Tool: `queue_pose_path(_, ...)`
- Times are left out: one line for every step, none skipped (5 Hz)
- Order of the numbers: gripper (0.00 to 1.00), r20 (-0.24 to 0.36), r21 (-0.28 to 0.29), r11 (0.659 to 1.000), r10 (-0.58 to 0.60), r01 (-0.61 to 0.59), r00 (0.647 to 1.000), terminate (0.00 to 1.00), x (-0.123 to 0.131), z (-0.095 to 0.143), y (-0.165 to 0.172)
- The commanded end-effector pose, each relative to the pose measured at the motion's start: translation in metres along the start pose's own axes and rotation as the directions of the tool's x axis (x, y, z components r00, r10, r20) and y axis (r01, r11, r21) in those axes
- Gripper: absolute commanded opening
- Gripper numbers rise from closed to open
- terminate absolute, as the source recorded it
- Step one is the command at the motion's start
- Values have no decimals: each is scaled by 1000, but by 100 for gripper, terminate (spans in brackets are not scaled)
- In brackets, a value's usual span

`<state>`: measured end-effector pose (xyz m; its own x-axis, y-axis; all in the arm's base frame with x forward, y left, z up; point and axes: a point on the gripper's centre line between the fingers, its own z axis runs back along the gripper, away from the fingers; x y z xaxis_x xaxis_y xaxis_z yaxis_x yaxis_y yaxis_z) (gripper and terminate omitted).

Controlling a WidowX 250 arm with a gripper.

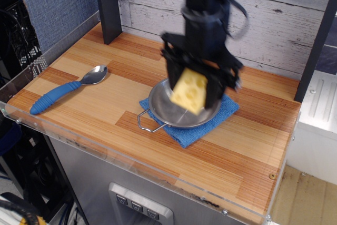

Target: Pick up cheese inside of wok, move right, set it on table

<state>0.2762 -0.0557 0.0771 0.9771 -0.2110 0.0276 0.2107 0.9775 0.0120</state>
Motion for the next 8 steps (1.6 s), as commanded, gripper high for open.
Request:
queue_pose_path(0,111,51,998,-35,29,993,0,-28,10,-26)
queue_pose_path(0,126,28,1000,-8,5,992,0,-32,3,-32)
queue_pose_path(0,136,-2,1000,16,-16,991,0,-33,-12,-37)
queue_pose_path(0,159,-27,993,-113,119,981,0,-21,-44,-56)
queue_pose_path(0,132,-11,983,-183,186,974,0,-11,-67,-69)
queue_pose_path(0,83,8,974,-226,226,971,0,0,-89,-77)
queue_pose_path(100,84,25,975,-221,220,972,0,1,-79,-75)
queue_pose_path(100,134,53,983,-182,176,974,0,-1,-42,-66)
